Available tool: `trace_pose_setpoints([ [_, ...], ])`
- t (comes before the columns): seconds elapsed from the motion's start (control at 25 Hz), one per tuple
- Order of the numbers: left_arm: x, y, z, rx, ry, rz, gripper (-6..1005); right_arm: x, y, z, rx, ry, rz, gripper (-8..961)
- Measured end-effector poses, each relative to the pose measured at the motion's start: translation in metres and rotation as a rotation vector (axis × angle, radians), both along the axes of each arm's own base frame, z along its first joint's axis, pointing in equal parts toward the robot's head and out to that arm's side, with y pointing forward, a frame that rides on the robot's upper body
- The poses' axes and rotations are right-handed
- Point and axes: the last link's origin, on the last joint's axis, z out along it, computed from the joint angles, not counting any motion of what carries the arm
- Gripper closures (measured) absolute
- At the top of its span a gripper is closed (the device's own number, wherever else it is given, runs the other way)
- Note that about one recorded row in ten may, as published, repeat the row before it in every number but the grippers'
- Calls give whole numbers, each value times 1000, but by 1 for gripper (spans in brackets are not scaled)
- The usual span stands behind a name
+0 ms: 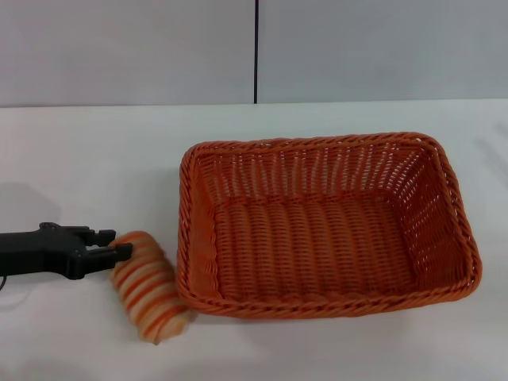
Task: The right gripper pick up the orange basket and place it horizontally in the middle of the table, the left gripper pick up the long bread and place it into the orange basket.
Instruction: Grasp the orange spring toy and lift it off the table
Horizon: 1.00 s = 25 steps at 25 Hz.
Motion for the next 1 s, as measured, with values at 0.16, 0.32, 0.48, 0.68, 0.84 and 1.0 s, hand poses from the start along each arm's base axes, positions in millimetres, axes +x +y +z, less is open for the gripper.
trace_pose_setpoints([
  [0.16, -1, 1, 1, 10, 18, -24, 569, 2, -1, -1, -1, 9, -6, 408],
  [0.32, -2, -1, 5, 32, 26, -62, 604, 2, -1, 0, 2, 13, -4, 408],
  [0.48, -1, 0, 15, 63, 34, -76, 624, 1, -1, 0, 5, 16, -3, 408],
  [0.68, 3, 3, 29, 85, 63, -96, 649, 1, 0, 1, 11, 18, 1, 408],
  [0.84, 5, 4, 34, 94, 72, -101, 672, 0, 1, 2, 15, 20, 3, 408],
  [1.0, 16, 9, 57, 152, 101, -141, 748, 1, 0, 3, 20, 22, 0, 408],
])
